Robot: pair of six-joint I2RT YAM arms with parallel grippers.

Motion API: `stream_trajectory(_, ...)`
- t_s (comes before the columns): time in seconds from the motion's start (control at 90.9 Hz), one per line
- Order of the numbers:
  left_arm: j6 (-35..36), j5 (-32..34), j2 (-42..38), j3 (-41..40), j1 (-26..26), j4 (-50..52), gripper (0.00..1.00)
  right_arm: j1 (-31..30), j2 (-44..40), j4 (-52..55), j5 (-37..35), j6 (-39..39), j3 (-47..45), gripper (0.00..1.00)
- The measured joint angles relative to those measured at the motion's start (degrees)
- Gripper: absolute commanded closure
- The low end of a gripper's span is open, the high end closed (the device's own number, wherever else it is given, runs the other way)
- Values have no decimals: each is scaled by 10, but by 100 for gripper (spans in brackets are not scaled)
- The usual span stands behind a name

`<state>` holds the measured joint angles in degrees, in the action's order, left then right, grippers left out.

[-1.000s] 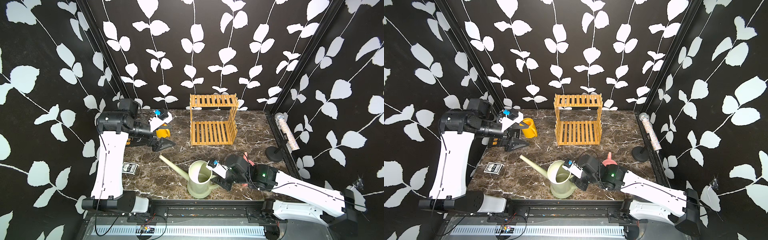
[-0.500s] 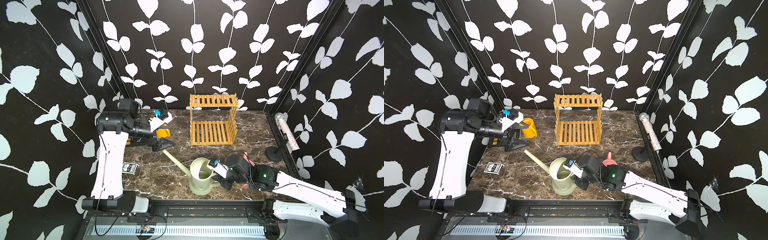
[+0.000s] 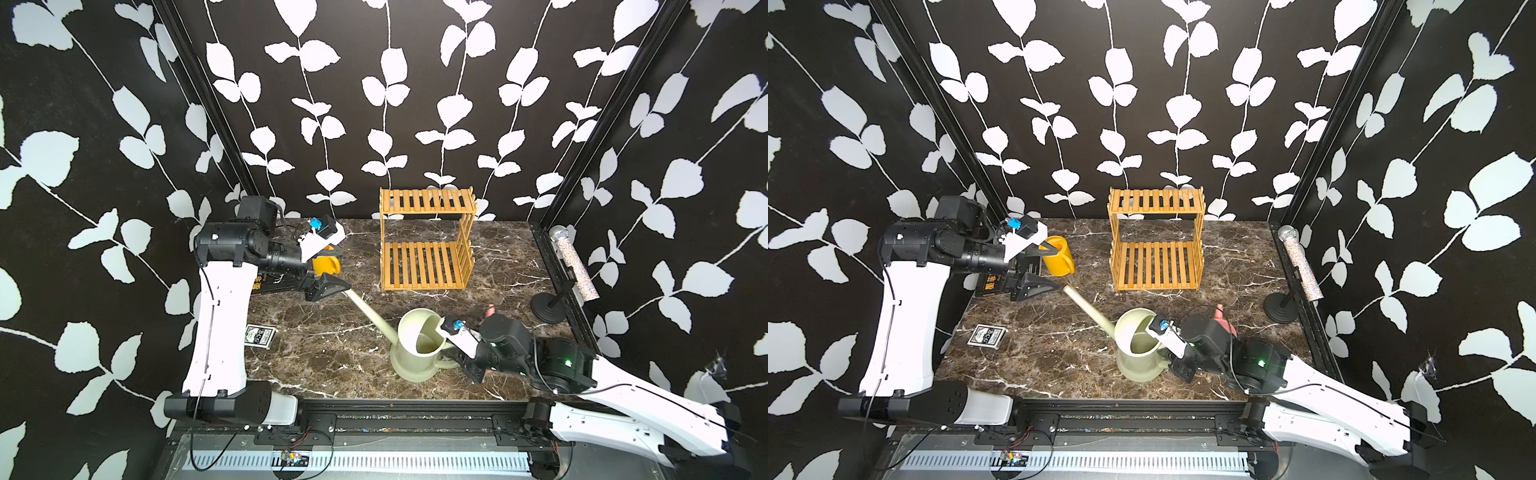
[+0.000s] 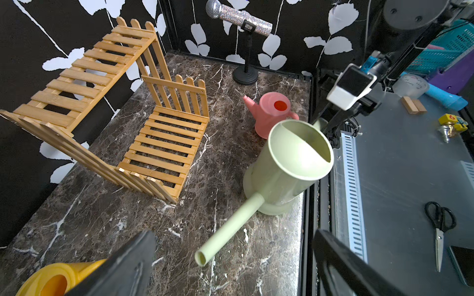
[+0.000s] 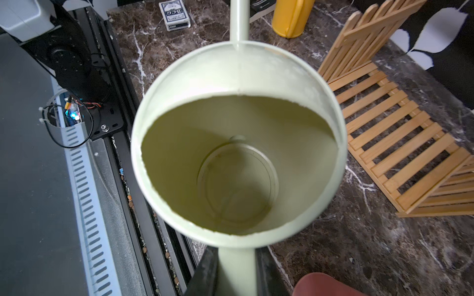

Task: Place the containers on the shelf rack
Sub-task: 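Pick up a container from the center of the board, then place the container on the shelf.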

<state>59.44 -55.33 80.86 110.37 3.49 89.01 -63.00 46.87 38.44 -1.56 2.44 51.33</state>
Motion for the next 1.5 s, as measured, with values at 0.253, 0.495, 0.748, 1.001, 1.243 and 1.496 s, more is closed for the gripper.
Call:
stream_trajectory(0.253,-83,32,1,-38,0,-85,2,21,-56,21,-52,11,-9,100)
stream_trajectory(0.495,-167,44,1,-79,0,-162,1,30,-77,34,-127,43,-10,100)
stream_trajectory(0.748,-214,80,0,-93,0,-208,2,46,-12,30,-190,95,7,100)
stream_trajectory(1.001,-229,116,-3,-93,2,-237,1,81,81,21,-214,149,62,100)
stream_trajectory(1.243,-230,134,-4,-91,3,-243,1,148,129,8,-190,200,91,100)
stream_trajectory(1.496,-229,143,-5,-79,3,-242,1,174,159,3,-150,216,103,100)
